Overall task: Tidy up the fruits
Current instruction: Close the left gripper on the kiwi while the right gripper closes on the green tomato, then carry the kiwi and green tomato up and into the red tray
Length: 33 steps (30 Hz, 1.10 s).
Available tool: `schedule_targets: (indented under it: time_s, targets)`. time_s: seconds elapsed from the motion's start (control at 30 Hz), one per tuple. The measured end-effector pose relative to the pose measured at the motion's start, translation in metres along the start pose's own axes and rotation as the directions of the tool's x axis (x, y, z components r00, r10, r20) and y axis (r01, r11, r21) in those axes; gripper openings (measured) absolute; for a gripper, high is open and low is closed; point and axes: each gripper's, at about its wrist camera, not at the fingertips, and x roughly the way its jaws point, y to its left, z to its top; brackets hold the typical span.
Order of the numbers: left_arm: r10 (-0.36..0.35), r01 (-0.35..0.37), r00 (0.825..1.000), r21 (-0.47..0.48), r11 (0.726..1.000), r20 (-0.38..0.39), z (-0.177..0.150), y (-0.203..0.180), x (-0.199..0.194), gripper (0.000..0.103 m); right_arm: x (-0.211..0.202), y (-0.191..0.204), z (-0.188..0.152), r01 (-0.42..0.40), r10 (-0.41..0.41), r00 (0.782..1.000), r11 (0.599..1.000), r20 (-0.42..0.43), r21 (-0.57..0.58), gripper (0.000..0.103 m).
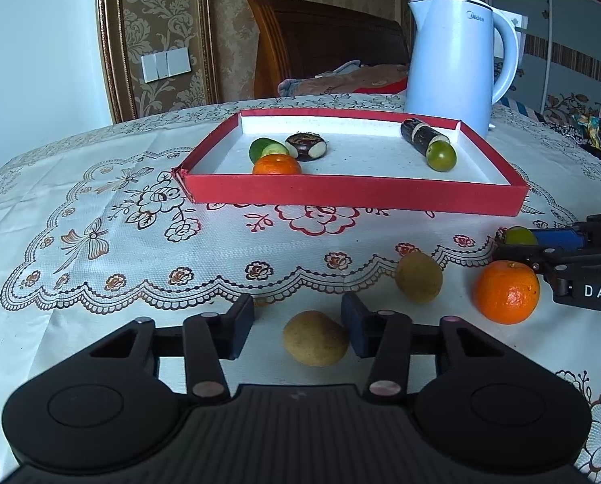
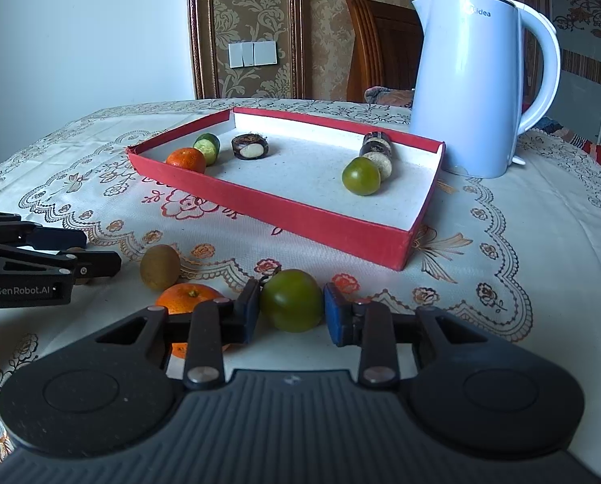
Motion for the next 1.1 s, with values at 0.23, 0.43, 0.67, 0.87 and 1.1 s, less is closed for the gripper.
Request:
schedule_targets:
  time_s: [0.23, 0.43, 0.67, 0.87, 1.1]
  targets:
    - [-0.012, 0.012, 1.0, 0.003, 1.0, 0.005, 0.0, 0.0, -0.001, 0.03, 0.0, 0.0, 0.0, 0.003, -0.003, 1.0, 1.0, 0.001, 0.001, 0.031]
    - [-0.02, 0.02, 1.0, -0.021, 1.0, 0.006, 0.0, 0.004, -0.001, 0.03, -0.001, -0.002, 0.0, 0.015, -0.015, 1.0, 1.0, 0.006, 0.013, 0.031]
    - [0.027, -0.025, 0.999, -0.05, 0.998, 0.038, 0.002, 0.01, -0.007, 0.03, -0.007, -0.009, 0.0, 0.052, -0.054, 0.998, 0.997, 0.038, 0.064, 0.031]
    - [0.019, -0.012, 0.997, -0.085, 0.996, 0.072, 0.023, 0.015, -0.012, 0.03, -0.014, -0.004, 0.012, 0.119, -0.125, 0.984, 0.991, 0.123, 0.054, 0.031]
    - [0.023, -0.012, 0.994, -0.098, 0.995, 0.11, 0.063, 0.013, 0.01, 0.03, 0.005, -0.012, 0.041, 0.155, -0.171, 0.976, 0.981, 0.137, 0.12, 0.031]
